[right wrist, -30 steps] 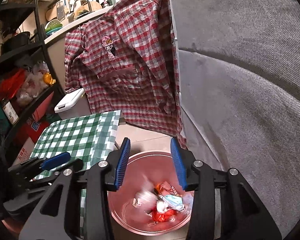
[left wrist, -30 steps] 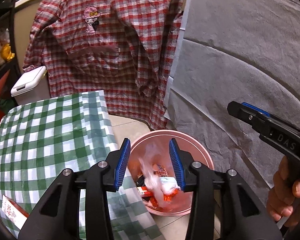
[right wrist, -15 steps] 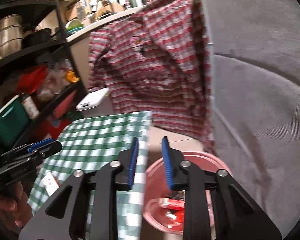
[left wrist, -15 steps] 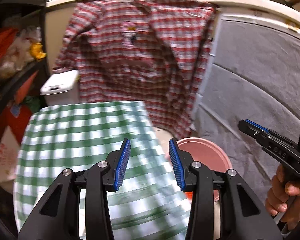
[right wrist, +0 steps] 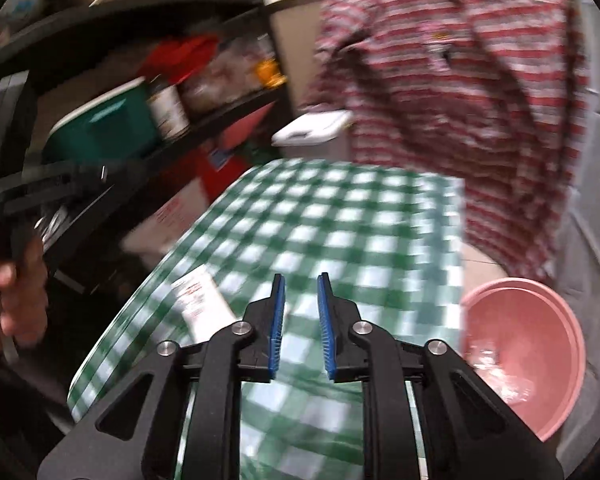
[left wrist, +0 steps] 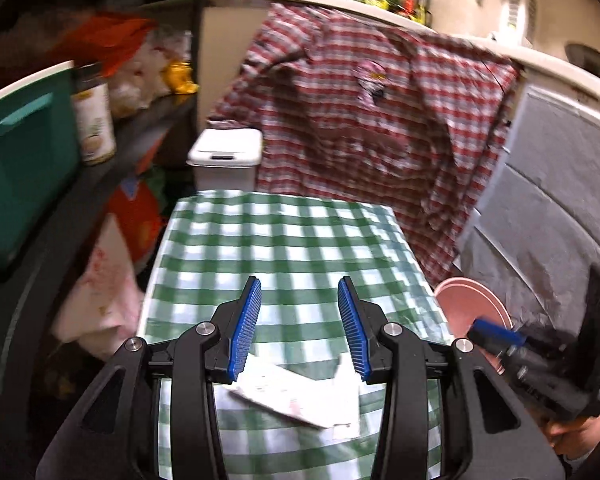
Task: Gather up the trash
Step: 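Reach the left tool toward the white tube while the right tool grasps the white carton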
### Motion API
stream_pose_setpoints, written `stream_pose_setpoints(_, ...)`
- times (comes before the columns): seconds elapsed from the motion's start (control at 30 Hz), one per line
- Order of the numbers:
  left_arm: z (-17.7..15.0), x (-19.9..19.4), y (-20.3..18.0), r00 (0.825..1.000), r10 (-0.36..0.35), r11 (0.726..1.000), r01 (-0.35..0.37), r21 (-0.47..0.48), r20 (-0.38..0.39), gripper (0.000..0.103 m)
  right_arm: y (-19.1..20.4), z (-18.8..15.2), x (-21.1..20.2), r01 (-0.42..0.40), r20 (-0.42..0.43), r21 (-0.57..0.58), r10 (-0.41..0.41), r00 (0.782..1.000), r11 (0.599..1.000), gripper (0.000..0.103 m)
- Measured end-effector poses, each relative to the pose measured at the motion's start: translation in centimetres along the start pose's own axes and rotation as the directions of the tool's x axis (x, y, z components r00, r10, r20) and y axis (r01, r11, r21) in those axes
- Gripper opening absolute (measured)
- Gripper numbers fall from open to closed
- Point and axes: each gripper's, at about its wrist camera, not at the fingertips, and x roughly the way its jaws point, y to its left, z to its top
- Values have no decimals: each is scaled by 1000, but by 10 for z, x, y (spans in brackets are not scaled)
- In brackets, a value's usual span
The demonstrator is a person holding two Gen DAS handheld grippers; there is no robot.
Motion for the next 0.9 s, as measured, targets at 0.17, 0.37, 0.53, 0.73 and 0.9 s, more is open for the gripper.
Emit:
stream_pose_setpoints(0.17, 4, -24, 33, 1000, 5, 999, -3, -41, 28, 40, 40, -10, 42, -79, -91, -91, 70, 993, 993, 50)
stream_pose_setpoints(0.37, 1, -28, 54, 1000, 10, 998, -9, -59, 22, 40, 66, -27, 88, -107, -194, -175, 73, 978, 979, 64)
stream_pose_setpoints(0.53, -3, -20, 58, 1000, 9, 998, -9, -60, 0, 40, 76, -37, 116, -119, -250, -209, 65, 966, 971, 69)
stream_pose_setpoints(0.73, -5, -12, 61, 1000, -3, 998, 2, -66, -13, 40, 84, -44, 132, -115, -283, -264, 38, 958, 958, 60)
stream_pose_setpoints(0.9, -11, 5, 53, 998, -15, 999, 12, -52, -54, 40, 77, -33, 119, -113, -244, -244, 51, 968, 963, 54)
